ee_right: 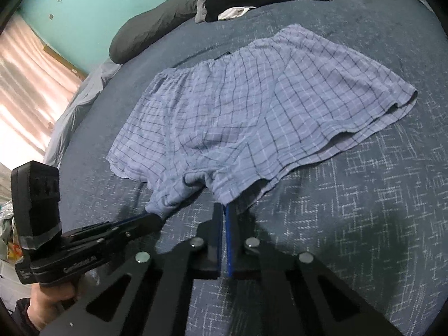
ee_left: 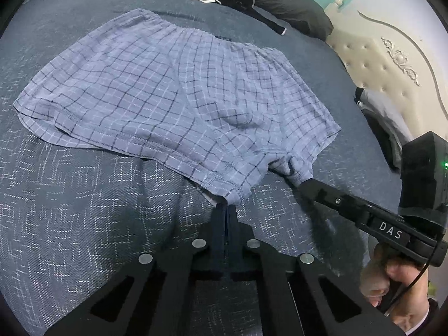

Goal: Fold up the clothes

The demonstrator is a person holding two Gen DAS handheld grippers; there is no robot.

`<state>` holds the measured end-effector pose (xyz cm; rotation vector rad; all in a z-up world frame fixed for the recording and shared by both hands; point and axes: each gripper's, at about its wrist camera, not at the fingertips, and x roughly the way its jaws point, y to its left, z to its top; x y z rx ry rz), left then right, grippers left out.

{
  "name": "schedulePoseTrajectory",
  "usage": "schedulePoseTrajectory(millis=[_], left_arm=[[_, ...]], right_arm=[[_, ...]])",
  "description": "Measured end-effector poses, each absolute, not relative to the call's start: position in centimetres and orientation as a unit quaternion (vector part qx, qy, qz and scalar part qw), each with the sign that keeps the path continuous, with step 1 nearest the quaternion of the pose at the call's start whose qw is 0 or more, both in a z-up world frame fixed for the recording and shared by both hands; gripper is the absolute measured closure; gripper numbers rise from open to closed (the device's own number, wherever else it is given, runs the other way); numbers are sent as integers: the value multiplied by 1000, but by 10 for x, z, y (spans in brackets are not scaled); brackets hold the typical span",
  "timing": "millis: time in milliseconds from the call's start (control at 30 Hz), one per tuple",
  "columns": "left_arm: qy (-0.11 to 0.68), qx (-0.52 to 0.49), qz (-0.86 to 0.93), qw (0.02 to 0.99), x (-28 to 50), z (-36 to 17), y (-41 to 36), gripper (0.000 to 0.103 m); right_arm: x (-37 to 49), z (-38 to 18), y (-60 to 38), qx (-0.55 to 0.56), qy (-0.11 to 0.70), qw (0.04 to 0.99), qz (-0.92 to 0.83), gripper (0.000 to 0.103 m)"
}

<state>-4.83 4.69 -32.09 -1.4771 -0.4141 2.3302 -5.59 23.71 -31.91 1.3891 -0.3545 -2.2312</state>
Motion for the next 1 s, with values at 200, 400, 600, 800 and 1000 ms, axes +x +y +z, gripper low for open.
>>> schedulePoseTrajectory(millis=[200,400,600,800,1000], left_arm=[[-140,-514,827,179,-41,-312,44,103],[-142,-524,822,171,-38,-318,39,103],[-143,-527,821,166,-38,-322,39,102],[-159,-530,818,160,-41,-326,33,102],[-169,-520,821,164,-39,-308,20,99]], right_arm=[[-50,-313,240,509,-128,249,-814,102],[-46,-317,243,521,-127,243,-808,103],[-45,-325,245,531,-134,235,-803,103],[-46,-317,244,523,-137,238,-807,101],[-45,-307,253,521,-170,245,-800,101]])
